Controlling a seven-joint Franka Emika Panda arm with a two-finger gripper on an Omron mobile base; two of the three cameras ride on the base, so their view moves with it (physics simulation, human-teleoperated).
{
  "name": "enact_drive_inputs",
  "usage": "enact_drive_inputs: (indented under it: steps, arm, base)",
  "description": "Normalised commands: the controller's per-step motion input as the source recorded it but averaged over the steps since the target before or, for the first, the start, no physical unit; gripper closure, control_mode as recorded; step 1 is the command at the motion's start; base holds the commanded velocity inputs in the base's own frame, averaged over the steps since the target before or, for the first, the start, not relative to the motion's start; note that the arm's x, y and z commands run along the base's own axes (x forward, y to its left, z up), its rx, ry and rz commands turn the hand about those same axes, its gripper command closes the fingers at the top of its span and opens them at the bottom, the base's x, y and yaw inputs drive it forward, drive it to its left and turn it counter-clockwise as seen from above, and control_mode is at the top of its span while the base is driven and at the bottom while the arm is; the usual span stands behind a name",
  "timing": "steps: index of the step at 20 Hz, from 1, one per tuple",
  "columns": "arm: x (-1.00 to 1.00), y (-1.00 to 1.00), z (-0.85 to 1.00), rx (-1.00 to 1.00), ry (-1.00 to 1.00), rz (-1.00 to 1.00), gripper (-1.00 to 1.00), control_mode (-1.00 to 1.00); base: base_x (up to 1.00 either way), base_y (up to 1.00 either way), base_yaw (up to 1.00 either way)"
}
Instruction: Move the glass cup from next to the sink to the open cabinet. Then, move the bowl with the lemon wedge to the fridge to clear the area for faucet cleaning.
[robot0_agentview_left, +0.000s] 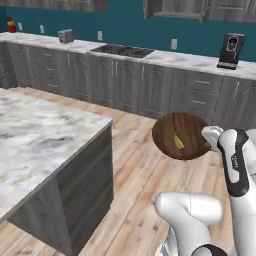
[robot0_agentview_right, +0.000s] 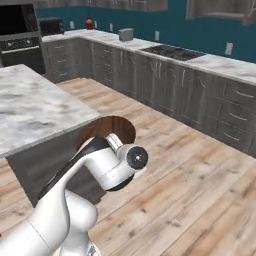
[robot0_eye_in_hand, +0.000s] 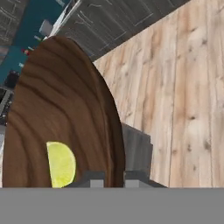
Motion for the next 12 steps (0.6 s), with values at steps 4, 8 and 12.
enact_drive_inputs:
  steps: [4, 8, 12]
  arm:
    - [0.0, 0.0, 0.0, 0.0, 0.0, 0.0, 1.0, 1.0]
    - [0.0, 0.0, 0.0, 0.0, 0.0, 0.0, 1.0, 1.0]
    - [0.0, 0.0, 0.0, 0.0, 0.0, 0.0, 1.0, 1.0]
  base:
    - [-0.09, 0.27, 0.88]
    - [-0.08, 0.34, 0.87]
    - [-0.05, 0.73, 0.65]
